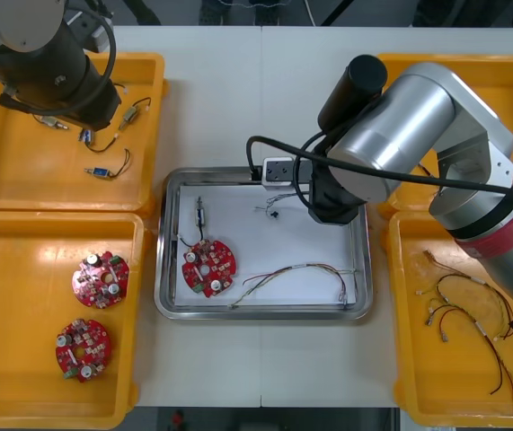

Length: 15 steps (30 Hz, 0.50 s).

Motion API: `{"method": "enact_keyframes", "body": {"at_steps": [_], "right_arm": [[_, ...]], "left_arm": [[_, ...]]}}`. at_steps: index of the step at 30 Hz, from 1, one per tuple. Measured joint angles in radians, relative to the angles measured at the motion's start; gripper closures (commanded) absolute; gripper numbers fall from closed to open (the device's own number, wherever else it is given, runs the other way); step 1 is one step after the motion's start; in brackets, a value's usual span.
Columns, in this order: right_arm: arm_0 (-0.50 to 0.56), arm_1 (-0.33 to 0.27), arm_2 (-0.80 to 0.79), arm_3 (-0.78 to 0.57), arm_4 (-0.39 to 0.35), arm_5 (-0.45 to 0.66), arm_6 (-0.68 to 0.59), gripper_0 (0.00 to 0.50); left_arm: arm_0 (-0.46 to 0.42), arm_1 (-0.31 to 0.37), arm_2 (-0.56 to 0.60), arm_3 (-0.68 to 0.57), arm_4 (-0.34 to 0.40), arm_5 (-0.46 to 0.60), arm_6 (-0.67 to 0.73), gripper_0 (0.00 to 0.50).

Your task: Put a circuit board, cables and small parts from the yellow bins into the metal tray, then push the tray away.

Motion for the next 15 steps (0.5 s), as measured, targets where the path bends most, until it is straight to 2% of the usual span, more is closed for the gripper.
{"method": "enact_keyframes", "body": {"at_steps": [6, 15], "right_arm": [[0.015, 0.000, 0.051, 0.014, 0.041, -0.043, -0.001, 0.500], [0.019, 0.000, 0.084, 0.069, 0.049, -0.093, -0.001, 0.500]], "left_arm": [[0.000, 0.000, 0.000, 0.000, -0.001, 0.000, 0.000, 0.500], [0.000, 0.000, 0.000, 0.000, -0.001, 0.000, 0.000, 0.497]]}}
